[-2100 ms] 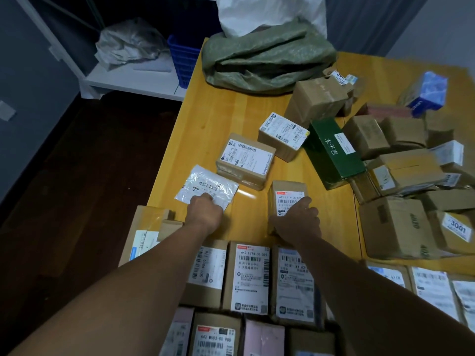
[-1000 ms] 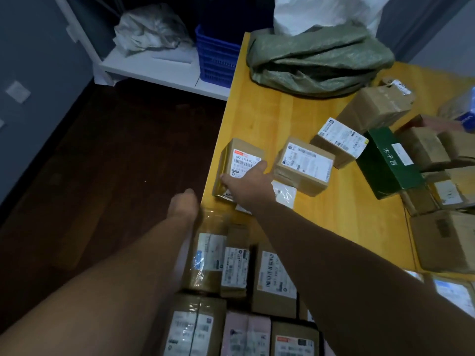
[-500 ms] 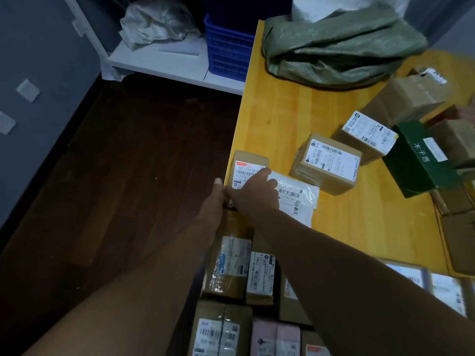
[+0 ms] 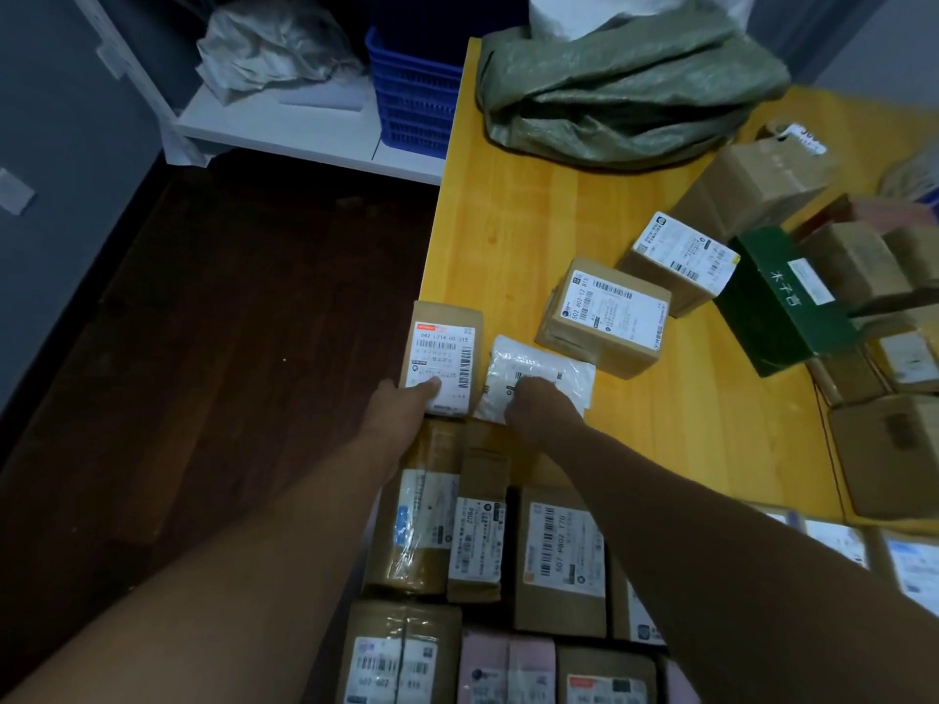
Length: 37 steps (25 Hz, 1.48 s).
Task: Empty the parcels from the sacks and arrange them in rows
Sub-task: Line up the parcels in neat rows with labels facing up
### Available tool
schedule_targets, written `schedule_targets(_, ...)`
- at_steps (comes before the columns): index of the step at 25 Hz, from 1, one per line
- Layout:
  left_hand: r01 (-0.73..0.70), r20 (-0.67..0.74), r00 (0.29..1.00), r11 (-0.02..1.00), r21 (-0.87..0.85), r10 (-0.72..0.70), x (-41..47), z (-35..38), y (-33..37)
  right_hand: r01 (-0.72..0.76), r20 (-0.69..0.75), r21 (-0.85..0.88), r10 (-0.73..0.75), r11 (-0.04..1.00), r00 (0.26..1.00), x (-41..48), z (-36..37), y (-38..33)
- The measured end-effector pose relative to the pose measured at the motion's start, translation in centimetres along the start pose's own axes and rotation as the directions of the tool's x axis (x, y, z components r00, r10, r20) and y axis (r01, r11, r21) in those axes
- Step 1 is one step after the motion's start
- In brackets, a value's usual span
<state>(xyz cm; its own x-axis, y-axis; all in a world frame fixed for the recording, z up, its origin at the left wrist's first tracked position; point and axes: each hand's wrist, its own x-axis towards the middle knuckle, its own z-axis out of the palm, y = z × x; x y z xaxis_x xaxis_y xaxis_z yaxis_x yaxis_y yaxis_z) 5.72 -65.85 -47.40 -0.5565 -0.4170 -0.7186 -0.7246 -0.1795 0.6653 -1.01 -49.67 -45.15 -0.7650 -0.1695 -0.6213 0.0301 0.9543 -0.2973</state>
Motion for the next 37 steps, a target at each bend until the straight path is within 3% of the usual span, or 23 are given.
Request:
schedule_targets(6,-0.097,-0.205,0.973,0.994,0.059,0.107,-0.8,1.2,0.8,0.055,0.064,-0.034,-0.053,0.998,0.997,0.0,0.0,2.7)
schedule_targets(9,-0.273,-0.337,0.877,0.932,0.239,0.343,-2.0,2.3,1.4,0.087,0.071,-0.086,-0.081,0.992,0.994,-0.1,-0.5,4.7)
schedule_targets(11,-0.374,-0.355,0.809,0.876,0.304,0.468,-2.9,3.0,2.0,0.093,0.089,-0.076,-0.086,0.993,0.992,-0.5,-0.9,5.6)
schedule_targets(13,-0.419,-0.337,0.784,0.845,0.332,0.522,-3.6,3.8,2.3,0.104,0.102,-0.080,-0.095,0.991,0.990,-1.1,-1.3,6.4)
schedule_targets(20,-0.380,-0.291,0.823,0.853,0.357,0.489,-5.1,5.5,2.3,0.136,0.159,-0.057,-0.125,0.989,0.979,-2.2,-2.1,7.3)
schedule_targets(25,-0.392,-0.286,0.820,0.851,0.350,0.496,-5.2,5.3,2.0,0.166,0.097,-0.080,-0.158,0.983,0.983,-1.8,-1.3,7.8)
schedule_targets(30,-0.422,-0.283,0.817,0.855,0.300,0.502,-5.1,7.2,2.7,-0.040,0.033,-0.068,0.042,0.997,0.999,-1.5,-3.1,11.2)
schedule_targets(34,-0.430,-0.207,0.849,0.863,0.264,0.486,-5.0,10.1,3.7,-0.135,0.097,-0.092,0.144,0.987,0.985,-1.3,-6.0,13.4)
schedule_targets(37,-0.426,-0.161,0.866,0.868,0.255,0.473,-4.9,11.7,4.4,-0.107,-0.119,-0.009,0.105,0.994,0.987,-1.4,-7.0,13.5)
